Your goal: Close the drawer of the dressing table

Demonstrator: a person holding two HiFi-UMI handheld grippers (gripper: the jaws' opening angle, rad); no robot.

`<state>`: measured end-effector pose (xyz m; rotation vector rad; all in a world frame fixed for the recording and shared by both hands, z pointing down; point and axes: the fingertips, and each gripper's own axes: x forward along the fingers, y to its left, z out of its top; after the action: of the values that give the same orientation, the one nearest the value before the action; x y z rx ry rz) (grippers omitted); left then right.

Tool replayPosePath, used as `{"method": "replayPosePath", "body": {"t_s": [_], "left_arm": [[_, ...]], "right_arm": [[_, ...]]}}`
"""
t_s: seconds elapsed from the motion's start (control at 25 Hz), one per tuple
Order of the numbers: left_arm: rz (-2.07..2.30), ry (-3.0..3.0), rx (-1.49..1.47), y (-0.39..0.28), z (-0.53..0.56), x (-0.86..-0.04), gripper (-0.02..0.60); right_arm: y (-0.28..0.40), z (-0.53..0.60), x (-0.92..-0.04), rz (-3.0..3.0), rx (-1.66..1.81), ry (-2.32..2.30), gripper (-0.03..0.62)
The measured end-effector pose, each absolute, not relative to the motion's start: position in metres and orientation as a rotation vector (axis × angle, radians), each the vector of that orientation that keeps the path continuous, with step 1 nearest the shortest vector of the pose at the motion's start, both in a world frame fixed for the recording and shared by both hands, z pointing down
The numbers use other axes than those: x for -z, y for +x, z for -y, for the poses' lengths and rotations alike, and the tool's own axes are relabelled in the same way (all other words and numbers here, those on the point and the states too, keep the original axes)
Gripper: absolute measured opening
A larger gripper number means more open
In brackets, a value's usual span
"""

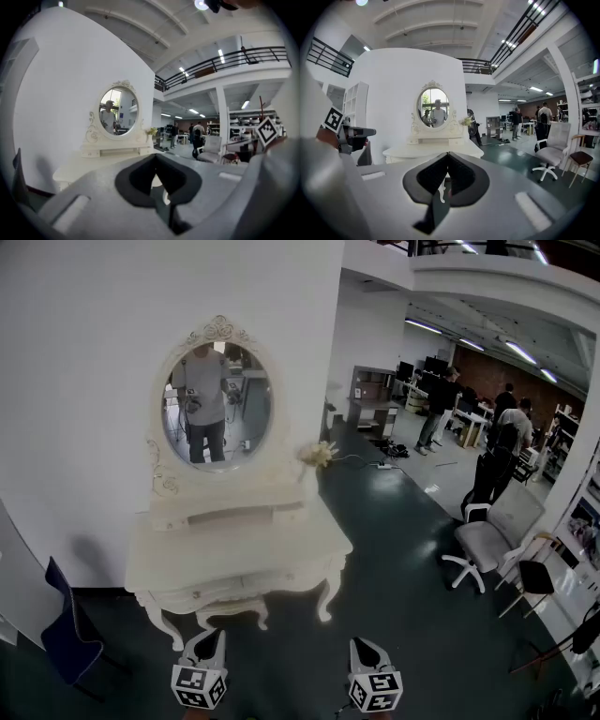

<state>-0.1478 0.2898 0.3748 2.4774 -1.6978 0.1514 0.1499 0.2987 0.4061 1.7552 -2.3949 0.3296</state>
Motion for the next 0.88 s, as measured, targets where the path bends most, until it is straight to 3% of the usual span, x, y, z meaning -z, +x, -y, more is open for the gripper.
{"method": "replayPosePath", "body": {"t_s": [0.88], "left_arm": [[1.653,2.509,-0.167,-0.1414,-0.2874,-0.3808,-0.002]], "right_arm": [[0.1405,-0.3022,-0.4036,2.416,-0.217,1.709,0.02]]}}
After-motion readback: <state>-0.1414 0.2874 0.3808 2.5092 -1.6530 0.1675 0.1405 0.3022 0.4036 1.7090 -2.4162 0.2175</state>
